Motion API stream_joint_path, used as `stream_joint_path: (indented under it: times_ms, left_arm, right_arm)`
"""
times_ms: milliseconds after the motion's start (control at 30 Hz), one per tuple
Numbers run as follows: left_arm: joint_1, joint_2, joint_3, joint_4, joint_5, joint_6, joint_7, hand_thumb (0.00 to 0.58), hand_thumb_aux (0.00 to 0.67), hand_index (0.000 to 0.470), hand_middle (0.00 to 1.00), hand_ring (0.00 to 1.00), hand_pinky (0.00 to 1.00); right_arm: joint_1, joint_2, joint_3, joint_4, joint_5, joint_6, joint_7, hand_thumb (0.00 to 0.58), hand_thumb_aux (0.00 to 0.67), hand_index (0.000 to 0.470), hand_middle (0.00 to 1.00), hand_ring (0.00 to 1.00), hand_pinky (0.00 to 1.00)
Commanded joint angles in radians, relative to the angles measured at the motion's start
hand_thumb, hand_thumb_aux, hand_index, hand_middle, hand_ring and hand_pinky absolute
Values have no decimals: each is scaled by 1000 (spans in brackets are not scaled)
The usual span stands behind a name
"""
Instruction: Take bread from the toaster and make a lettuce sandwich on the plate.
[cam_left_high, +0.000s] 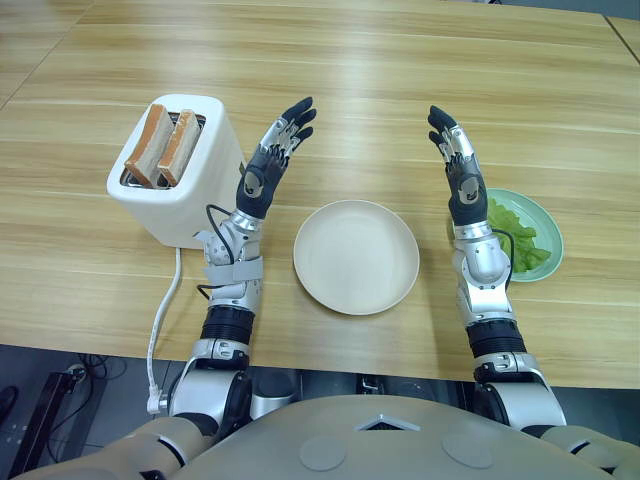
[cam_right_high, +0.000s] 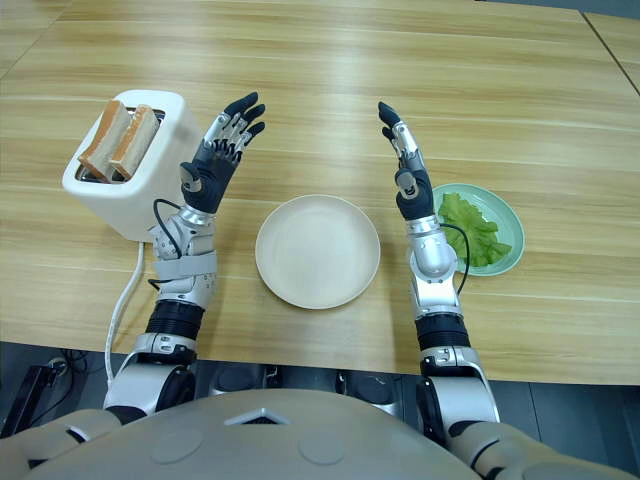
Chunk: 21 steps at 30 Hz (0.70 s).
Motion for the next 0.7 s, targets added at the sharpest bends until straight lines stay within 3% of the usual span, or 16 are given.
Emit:
stream_joint_path:
  times_ms: [33,400,633,700]
  left_arm:
    - [8,2,-9,9,1,12,-5,0,0,0,0,0,0]
    - [16,6,-14,-8,-4,20,-15,0,0,0,0,0,0]
    - [103,102,47,-414,-245,182,-42,0,0,0,0,0,0]
    - [121,153,103,-498,-247,176,-20,0,0,0,0,0,0]
  right_arm:
    - [8,-1,7,-7,0,-1,-1,0,0,0,0,0,0]
    - [15,-2,11,-20,0,1,-4,0,0,0,0,0,0]
    - [26,-10,9,-45,3,11,-1,0,0,0,0,0,0]
    - [30,-12,8,-51,3,14,-2,0,0,0,0,0,0]
